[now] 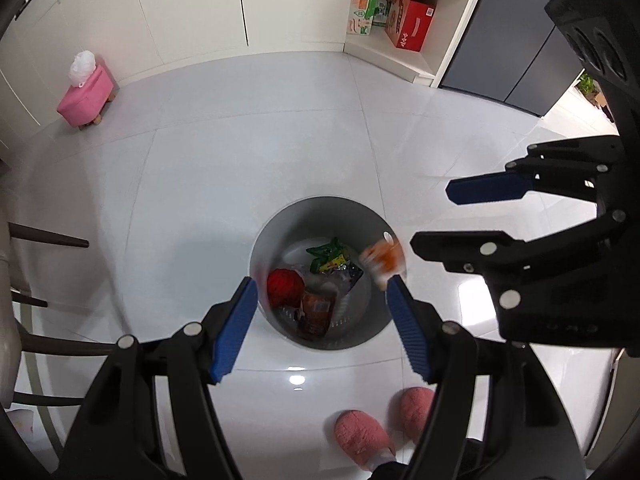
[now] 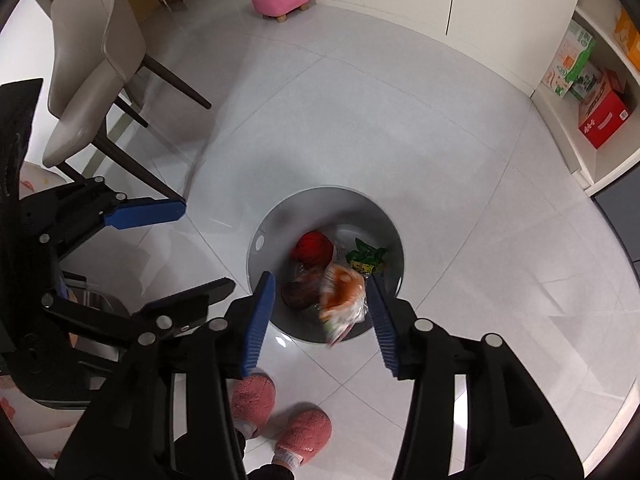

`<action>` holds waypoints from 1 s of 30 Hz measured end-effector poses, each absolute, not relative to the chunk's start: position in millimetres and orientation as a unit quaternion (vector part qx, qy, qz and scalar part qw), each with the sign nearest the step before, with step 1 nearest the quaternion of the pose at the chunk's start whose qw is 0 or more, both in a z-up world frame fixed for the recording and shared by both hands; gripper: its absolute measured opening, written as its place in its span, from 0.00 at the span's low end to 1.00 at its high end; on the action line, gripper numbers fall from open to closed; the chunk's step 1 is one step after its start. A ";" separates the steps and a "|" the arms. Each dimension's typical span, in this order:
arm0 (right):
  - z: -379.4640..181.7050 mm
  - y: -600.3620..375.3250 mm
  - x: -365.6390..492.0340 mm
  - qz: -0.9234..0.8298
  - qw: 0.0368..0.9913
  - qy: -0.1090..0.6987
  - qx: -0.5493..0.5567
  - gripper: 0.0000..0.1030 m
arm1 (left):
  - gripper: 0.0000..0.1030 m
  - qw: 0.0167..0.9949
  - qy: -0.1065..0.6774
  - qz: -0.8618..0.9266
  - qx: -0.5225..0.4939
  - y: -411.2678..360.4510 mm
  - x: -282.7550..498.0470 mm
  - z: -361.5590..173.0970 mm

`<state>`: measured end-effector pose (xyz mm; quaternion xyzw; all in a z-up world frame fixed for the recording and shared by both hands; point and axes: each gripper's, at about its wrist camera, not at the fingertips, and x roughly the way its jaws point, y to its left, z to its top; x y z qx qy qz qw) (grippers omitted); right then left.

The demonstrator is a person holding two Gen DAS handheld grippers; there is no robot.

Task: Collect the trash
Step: 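Open both tools to drop the can and bread roll into the bin, then move both open tools back toward the table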

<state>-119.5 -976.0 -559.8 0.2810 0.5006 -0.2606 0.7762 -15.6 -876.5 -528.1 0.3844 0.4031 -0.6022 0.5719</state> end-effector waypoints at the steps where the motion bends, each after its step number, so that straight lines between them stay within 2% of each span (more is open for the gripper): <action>1: -554.3 -974.6 -119.9 -0.260 0.777 0.500 0.279 0.46 | 0.65 0.574 0.404 -0.601 0.383 -873.3 -15.0 -522.4; 9: -497.2 -957.6 -119.1 -0.262 0.784 0.497 0.266 0.46 | 0.65 0.605 0.416 -0.572 0.365 -840.5 1.6 -470.5; 13: -457.6 -938.0 -111.1 -0.268 0.789 0.497 0.242 0.46 | 0.71 0.635 0.420 -0.548 0.347 -819.6 10.7 -430.9; 17: -414.4 -915.6 -98.3 -0.267 0.796 0.499 0.215 0.46 | 0.71 0.665 0.427 -0.522 0.322 -796.2 21.4 -386.3; 30: -278.9 -817.8 -47.4 -0.167 0.853 0.480 0.121 0.46 | 0.71 0.776 0.455 -0.380 0.214 -674.4 49.5 -261.7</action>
